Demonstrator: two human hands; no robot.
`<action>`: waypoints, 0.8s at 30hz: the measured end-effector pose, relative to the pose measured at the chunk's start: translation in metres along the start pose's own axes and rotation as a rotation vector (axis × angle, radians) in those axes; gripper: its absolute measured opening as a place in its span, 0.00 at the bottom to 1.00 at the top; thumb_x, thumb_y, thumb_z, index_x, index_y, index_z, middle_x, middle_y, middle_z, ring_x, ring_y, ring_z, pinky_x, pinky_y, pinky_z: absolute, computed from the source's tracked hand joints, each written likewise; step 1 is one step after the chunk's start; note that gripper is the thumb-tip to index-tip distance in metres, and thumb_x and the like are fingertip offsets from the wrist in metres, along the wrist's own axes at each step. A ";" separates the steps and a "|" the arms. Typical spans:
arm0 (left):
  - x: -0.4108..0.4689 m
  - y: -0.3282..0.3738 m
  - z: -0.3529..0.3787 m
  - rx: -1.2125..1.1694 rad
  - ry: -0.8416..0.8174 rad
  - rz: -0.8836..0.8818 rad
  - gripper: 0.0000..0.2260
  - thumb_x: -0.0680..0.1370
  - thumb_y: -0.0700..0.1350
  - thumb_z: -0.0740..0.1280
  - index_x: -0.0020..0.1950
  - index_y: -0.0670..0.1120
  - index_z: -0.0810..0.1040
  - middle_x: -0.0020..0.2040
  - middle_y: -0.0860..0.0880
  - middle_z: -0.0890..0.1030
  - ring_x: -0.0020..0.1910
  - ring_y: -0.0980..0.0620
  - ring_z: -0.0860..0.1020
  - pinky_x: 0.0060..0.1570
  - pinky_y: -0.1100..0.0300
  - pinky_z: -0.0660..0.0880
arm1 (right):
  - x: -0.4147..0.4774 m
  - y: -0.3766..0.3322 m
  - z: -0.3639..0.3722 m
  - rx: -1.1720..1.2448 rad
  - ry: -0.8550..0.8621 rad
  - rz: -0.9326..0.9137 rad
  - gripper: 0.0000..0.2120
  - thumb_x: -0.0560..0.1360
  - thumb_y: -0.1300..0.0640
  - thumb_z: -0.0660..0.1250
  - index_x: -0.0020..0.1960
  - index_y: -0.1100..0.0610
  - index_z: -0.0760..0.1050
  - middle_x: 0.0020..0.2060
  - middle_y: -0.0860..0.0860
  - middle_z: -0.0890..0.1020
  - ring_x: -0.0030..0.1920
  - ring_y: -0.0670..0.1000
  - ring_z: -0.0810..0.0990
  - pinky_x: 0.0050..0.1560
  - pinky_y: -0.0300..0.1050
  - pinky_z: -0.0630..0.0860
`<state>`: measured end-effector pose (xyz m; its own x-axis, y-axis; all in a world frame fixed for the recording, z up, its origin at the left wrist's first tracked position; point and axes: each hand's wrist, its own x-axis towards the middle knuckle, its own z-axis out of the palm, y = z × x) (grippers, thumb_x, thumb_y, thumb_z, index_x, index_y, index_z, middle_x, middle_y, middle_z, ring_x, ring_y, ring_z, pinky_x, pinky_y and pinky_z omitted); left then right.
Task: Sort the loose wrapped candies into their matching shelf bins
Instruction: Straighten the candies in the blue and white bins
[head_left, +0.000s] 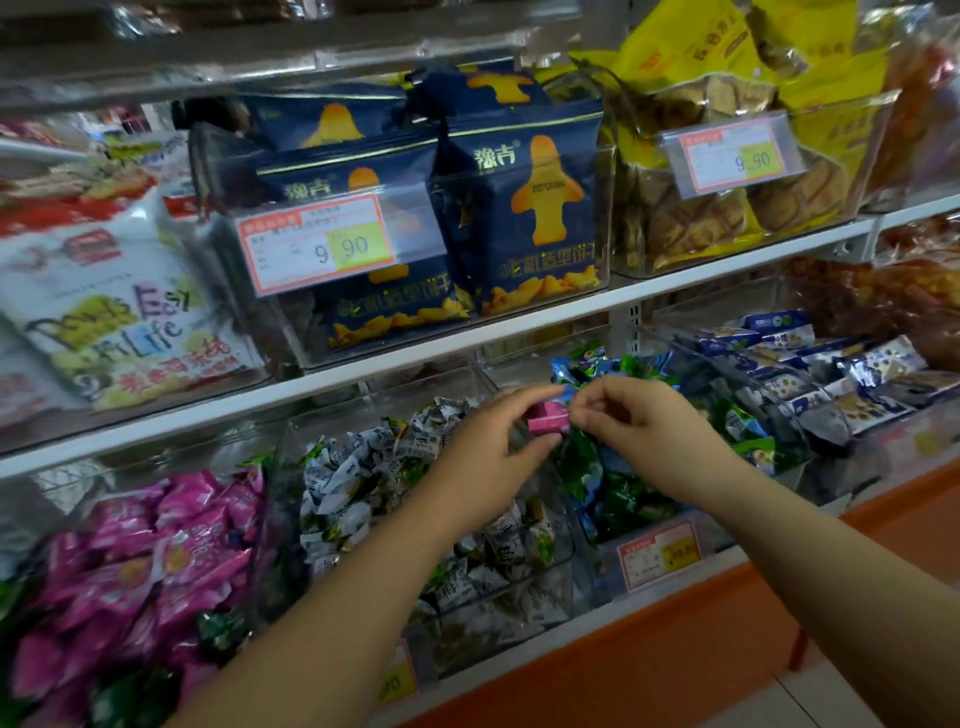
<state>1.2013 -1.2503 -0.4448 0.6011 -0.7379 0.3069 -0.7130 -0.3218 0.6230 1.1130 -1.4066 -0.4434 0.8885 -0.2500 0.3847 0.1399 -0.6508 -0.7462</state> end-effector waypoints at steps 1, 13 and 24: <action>-0.005 0.001 -0.004 0.015 0.018 0.016 0.18 0.78 0.47 0.65 0.68 0.59 0.70 0.63 0.57 0.73 0.60 0.60 0.71 0.61 0.58 0.70 | -0.003 -0.006 0.004 0.028 -0.002 0.001 0.04 0.77 0.58 0.65 0.44 0.53 0.77 0.34 0.48 0.78 0.30 0.39 0.72 0.33 0.30 0.68; -0.121 -0.030 -0.098 0.235 0.125 -0.054 0.12 0.79 0.49 0.64 0.62 0.54 0.74 0.54 0.61 0.72 0.49 0.67 0.69 0.47 0.79 0.65 | -0.022 -0.098 0.092 0.084 -0.155 0.030 0.05 0.78 0.58 0.63 0.46 0.54 0.77 0.29 0.48 0.78 0.26 0.39 0.76 0.28 0.29 0.70; -0.240 -0.111 -0.167 0.567 0.081 -0.302 0.19 0.80 0.59 0.57 0.68 0.55 0.72 0.70 0.57 0.68 0.68 0.56 0.67 0.71 0.57 0.61 | -0.019 -0.145 0.149 0.280 -0.330 0.161 0.10 0.81 0.57 0.57 0.51 0.58 0.76 0.42 0.56 0.84 0.40 0.49 0.84 0.40 0.42 0.81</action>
<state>1.1963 -0.9383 -0.4677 0.8149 -0.5253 0.2449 -0.5744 -0.7884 0.2202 1.1406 -1.2007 -0.4234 0.9939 -0.0612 0.0923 0.0610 -0.3927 -0.9176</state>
